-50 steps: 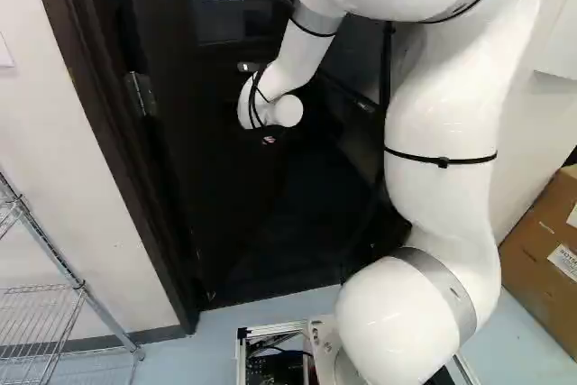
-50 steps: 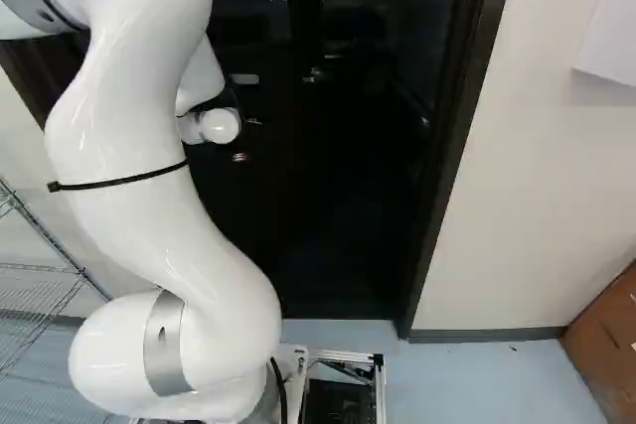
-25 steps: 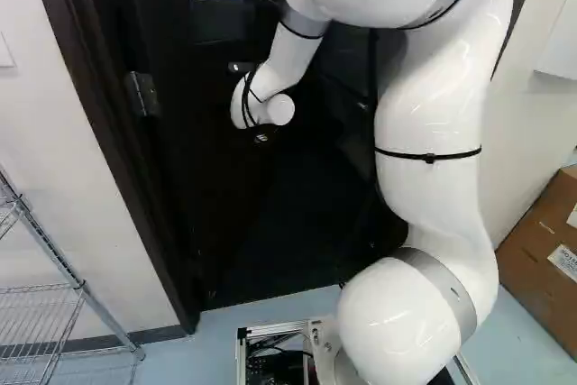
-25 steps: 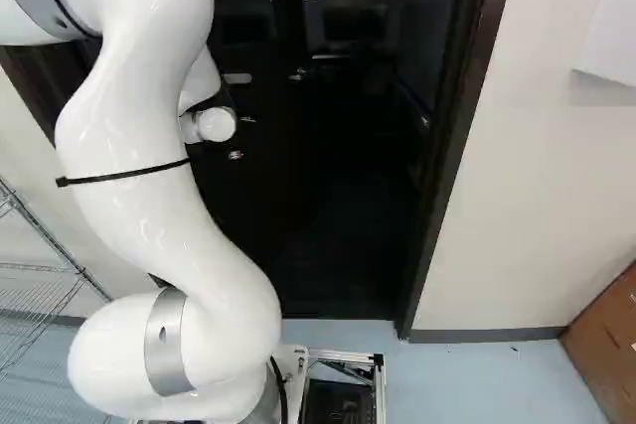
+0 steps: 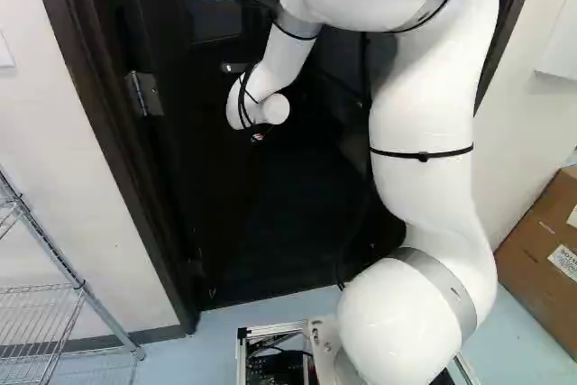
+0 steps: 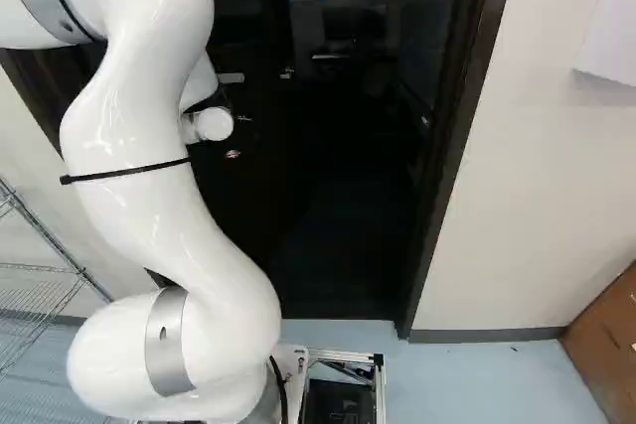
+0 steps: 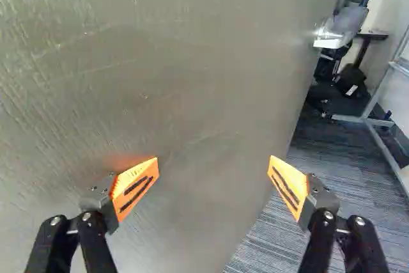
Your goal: Open the door and move inside
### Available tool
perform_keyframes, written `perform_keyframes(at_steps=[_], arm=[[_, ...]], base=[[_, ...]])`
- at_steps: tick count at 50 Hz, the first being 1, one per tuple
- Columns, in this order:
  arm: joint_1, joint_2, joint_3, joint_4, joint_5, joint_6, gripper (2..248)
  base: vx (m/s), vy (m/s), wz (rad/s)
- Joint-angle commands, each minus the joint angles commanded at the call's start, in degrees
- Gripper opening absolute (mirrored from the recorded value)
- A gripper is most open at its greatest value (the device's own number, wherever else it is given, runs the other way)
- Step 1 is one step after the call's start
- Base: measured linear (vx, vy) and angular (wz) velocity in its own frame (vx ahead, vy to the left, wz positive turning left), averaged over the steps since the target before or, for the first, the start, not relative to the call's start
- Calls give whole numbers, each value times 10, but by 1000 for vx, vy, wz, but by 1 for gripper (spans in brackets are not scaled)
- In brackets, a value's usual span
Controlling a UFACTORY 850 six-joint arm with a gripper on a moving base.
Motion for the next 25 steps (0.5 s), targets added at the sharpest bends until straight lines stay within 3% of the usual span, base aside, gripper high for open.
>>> perform_keyframes(at_steps=[25], arm=[[11, -39, -48, -44, 0, 0, 247]], base=[[0, -1, -3]])
